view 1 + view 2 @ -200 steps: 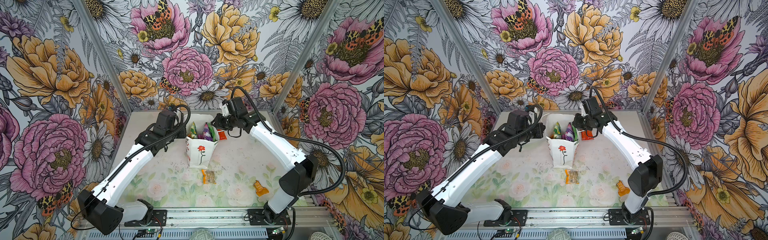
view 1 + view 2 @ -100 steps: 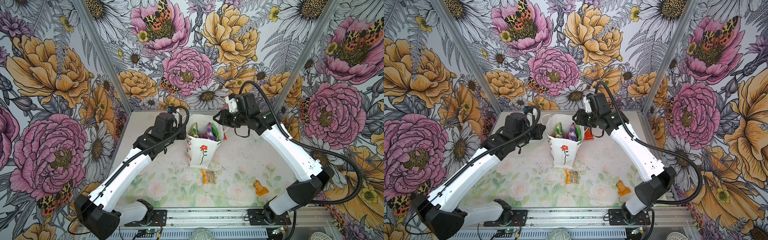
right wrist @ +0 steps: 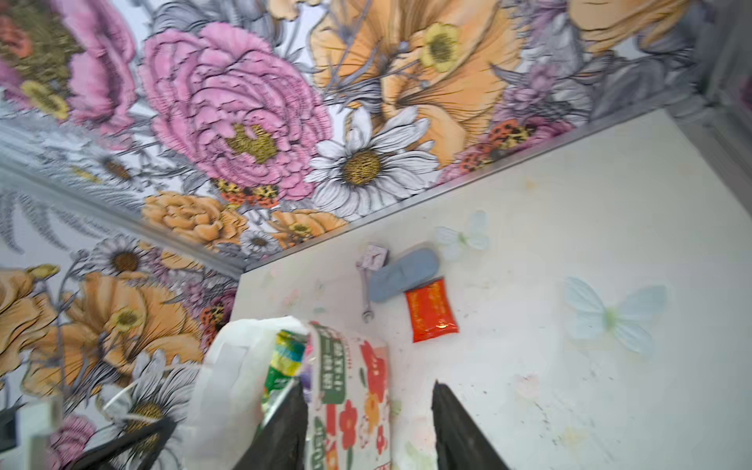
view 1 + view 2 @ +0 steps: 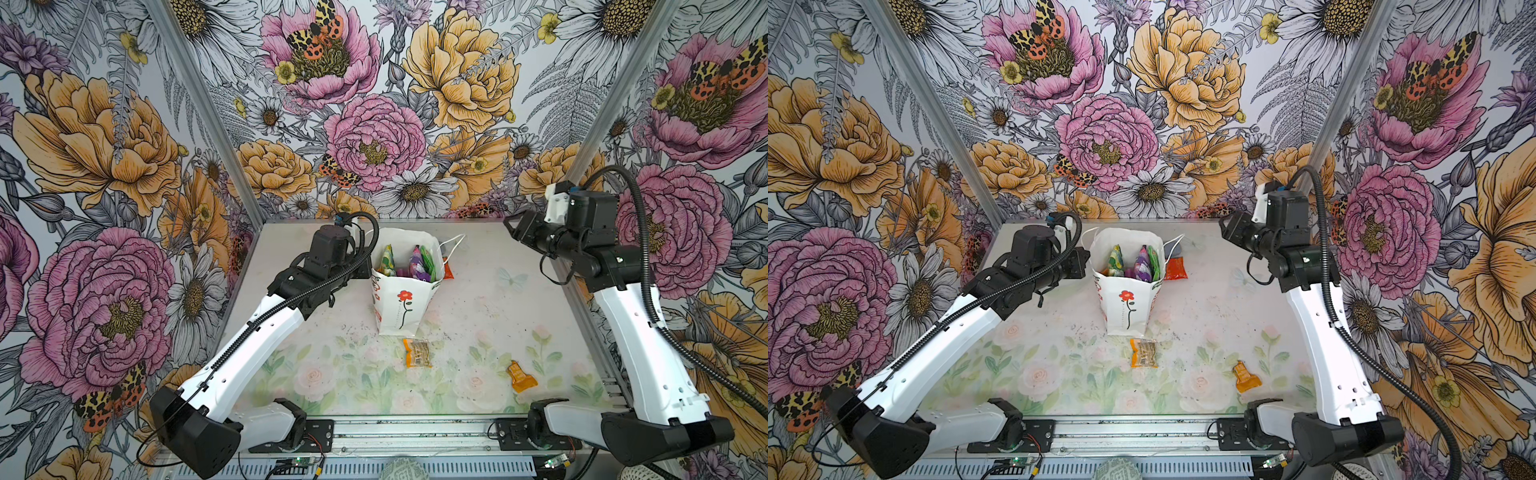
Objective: Place the snacks into the paper bag
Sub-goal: 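Open the right gripper and draw it back from the paper bag, then move the right gripper toward the red packet beyond the paper bag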
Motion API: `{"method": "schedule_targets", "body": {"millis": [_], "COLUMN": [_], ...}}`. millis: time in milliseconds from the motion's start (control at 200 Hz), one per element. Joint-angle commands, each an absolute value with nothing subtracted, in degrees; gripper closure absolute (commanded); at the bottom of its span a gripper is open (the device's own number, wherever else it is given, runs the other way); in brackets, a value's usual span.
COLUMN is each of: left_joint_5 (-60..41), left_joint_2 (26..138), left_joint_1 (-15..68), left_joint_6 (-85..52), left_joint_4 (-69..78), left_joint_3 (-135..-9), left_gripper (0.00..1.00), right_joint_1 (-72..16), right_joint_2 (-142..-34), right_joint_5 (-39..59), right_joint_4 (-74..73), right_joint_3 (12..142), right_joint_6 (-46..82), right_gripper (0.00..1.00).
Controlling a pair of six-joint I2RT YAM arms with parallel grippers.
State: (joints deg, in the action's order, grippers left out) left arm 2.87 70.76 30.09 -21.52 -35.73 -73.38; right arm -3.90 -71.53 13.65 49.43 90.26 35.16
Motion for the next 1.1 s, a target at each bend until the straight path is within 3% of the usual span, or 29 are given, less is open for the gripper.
{"method": "schedule_targets", "body": {"millis": [0,235,435,681,1091], "left_joint_5": [4.45,4.05,3.39,2.74,0.93], "left_joint_2": [70.7,70.5,70.67,70.67,70.18], "left_joint_1": [29.4,28.51,27.88,27.78,26.37], "left_joint_6": [-21.71,-21.88,-22.06,-22.23,-22.77], "left_joint_4": [-33.31,-33.38,-33.22,-33.26,-33.22], "left_joint_3": [-75.15,-75.15,-75.1,-75.23,-75.45], "left_gripper": [1.0,1.0,1.0,1.0,1.0], "right_joint_1": [0.9,4.66,3.82,-0.85,-3.77], "right_joint_2": [-71.88,-78.05,-87.89,-104.58,-123.12], "right_joint_5": [17.47,23.49,26.28,32.55,30.32], "right_joint_4": [47.11,40.7,34.04,31.51,32.25], "right_joint_3": [82.53,71.35,71.22,80.83,95.65], "right_joint_6": [36.73,37.36,37.75,38.06,37.71], "right_gripper": [0.49,0.49,0.49,0.5,0.51]}}
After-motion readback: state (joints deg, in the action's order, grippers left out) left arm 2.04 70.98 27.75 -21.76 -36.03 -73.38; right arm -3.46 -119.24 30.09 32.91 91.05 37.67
